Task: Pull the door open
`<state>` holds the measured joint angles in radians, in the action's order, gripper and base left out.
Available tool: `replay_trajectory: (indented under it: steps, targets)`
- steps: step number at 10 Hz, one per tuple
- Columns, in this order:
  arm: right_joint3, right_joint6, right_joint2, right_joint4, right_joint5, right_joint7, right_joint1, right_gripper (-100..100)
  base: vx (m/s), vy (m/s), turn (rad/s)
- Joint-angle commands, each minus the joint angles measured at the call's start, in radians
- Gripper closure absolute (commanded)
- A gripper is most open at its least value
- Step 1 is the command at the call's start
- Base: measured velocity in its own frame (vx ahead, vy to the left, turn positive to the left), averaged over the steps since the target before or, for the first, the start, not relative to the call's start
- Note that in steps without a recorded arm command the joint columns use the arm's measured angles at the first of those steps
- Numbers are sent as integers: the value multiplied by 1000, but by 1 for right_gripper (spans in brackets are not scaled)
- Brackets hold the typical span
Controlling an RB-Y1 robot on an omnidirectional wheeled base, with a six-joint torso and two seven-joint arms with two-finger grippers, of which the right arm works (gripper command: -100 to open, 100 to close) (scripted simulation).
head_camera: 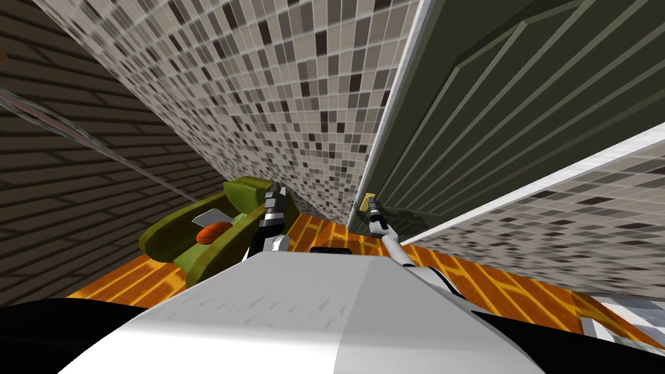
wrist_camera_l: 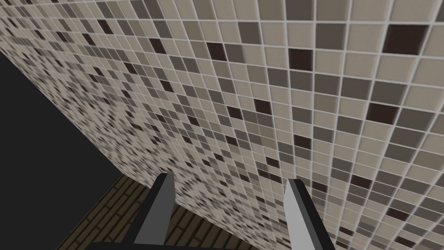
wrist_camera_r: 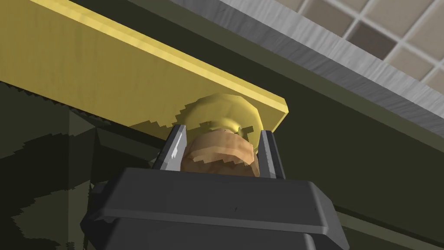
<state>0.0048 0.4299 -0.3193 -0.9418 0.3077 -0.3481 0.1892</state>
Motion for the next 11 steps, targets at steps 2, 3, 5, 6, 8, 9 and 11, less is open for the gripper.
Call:
replay_trajectory:
  steps: [2, 3, 5, 6, 8, 9, 11]
  targets:
    - [3, 2, 2, 6, 12, 56, 5, 100, -38, -18, 37]
    - [5, 4, 2, 13, 23, 96, 10, 100, -33, -19, 50]
    - [7, 6, 1, 21, 33, 139, 16, 100, -56, -23, 51]
    - [9, 8, 1, 28, 44, 172, 22, 100, -39, -7, 47]
    - [11, 10, 1, 36, 54, 218, 28, 100, -33, -13, 35]
    - [11, 10, 1, 36, 54, 222, 28, 100, -33, -15, 27]
    - [15, 15, 0, 51, 76, 286, 39, 100, -55, -19, 60]
